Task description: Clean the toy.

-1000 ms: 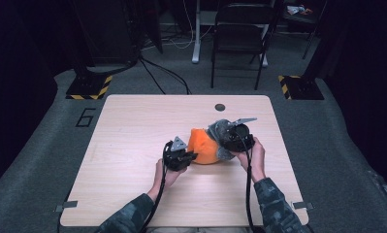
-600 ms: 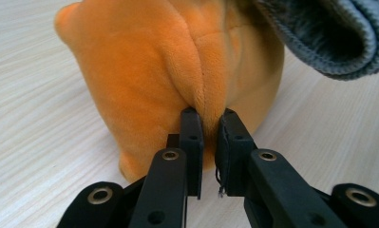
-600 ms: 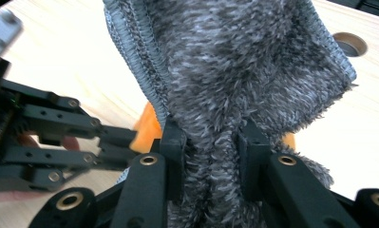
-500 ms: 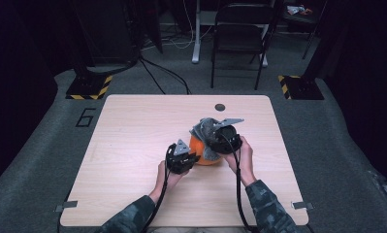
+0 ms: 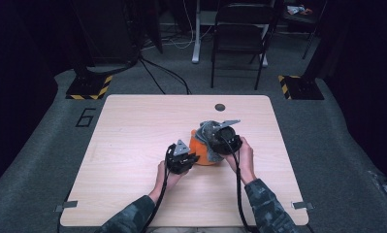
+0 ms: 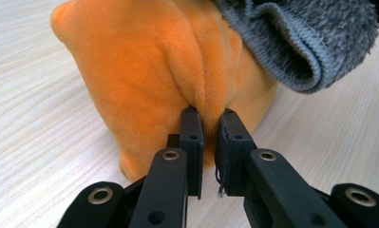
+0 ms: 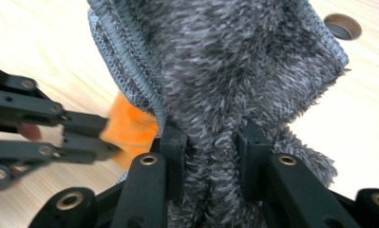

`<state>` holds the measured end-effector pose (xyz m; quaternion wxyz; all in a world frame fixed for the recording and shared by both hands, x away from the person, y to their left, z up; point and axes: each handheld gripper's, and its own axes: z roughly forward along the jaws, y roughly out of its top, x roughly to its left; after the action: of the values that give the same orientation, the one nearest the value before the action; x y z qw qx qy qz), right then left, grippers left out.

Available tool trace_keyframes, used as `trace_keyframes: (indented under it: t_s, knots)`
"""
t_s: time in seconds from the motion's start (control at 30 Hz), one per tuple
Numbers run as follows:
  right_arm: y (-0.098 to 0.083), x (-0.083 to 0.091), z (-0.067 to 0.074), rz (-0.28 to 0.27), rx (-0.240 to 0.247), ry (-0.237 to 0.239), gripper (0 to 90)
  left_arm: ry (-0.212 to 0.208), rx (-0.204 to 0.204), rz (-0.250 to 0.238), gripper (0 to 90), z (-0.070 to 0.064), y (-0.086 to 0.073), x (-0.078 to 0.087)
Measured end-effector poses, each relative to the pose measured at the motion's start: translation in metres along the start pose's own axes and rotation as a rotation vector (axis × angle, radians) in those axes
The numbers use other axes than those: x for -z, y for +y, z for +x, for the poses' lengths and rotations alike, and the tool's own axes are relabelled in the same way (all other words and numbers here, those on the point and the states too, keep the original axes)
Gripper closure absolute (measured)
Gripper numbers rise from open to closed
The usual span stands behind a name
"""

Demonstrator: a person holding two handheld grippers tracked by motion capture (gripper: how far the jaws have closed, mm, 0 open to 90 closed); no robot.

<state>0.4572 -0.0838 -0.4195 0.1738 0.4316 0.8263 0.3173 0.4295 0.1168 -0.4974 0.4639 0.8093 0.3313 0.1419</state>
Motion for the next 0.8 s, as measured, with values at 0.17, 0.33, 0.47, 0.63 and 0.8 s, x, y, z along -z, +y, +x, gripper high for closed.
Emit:
trace_keyframes:
  t_s: [0.17, 0.33, 0.47, 0.63, 0.8]
  knots:
    - [-0.005, 0.001, -0.013, 0.022, -0.03, -0.007, 69.1, 0.001, -0.002, -0.003, 82.0, 0.001, 0.0, 0.0]
    - [-0.011, -0.001, -0.025, 0.042, -0.064, -0.023, 69.0, 0.003, -0.003, -0.003, 82.1, 0.001, 0.0, 0.0]
    - [-0.015, -0.003, -0.032, 0.063, -0.094, -0.021, 69.0, 0.002, -0.003, -0.004, 82.1, 0.001, 0.0, -0.001]
    - [-0.021, -0.008, -0.043, 0.102, -0.125, -0.031, 68.9, 0.0, -0.004, -0.004, 82.1, 0.001, 0.0, -0.001]
    - [-0.032, -0.02, -0.054, 0.144, -0.151, -0.064, 69.0, -0.003, 0.0, 0.002, 82.0, 0.002, 0.0, 0.0]
